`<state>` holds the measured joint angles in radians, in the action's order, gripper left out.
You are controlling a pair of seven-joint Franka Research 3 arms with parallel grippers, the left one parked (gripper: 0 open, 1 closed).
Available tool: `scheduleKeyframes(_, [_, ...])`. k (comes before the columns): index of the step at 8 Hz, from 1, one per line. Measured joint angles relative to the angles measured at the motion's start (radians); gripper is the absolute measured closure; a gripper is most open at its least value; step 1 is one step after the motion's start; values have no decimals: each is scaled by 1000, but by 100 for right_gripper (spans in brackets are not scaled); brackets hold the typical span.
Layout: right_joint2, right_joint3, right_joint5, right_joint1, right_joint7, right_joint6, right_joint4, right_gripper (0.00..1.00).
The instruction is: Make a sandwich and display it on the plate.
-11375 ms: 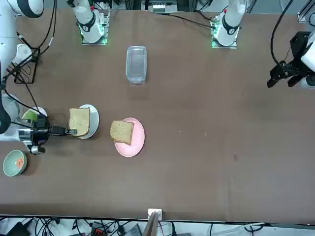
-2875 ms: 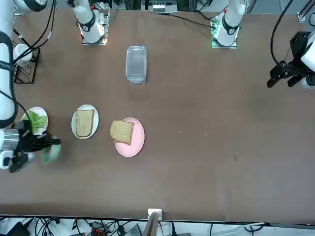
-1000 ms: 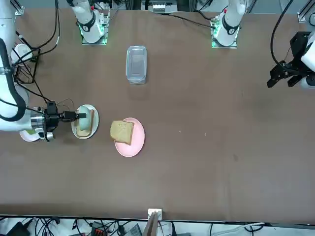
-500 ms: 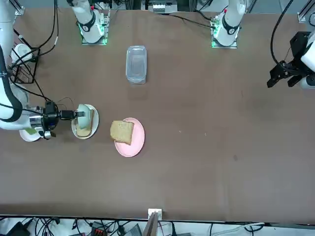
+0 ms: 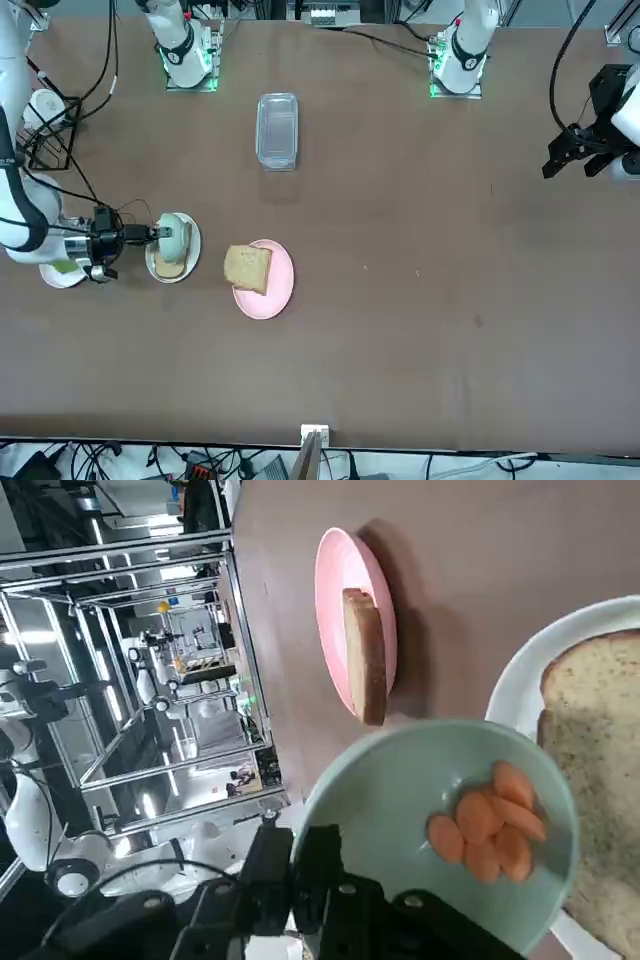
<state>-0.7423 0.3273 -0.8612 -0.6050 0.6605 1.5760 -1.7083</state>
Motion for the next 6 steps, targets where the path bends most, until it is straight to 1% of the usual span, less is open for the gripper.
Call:
scheduleKeyframes(2, [0, 0, -7, -17, 10, -15, 6, 96])
scheduleKeyframes(3, [-6, 0, -27, -26, 27, -24, 6, 96])
scheduleKeyframes(6, [-39, 0, -61, -56, 76, -51, 6, 96])
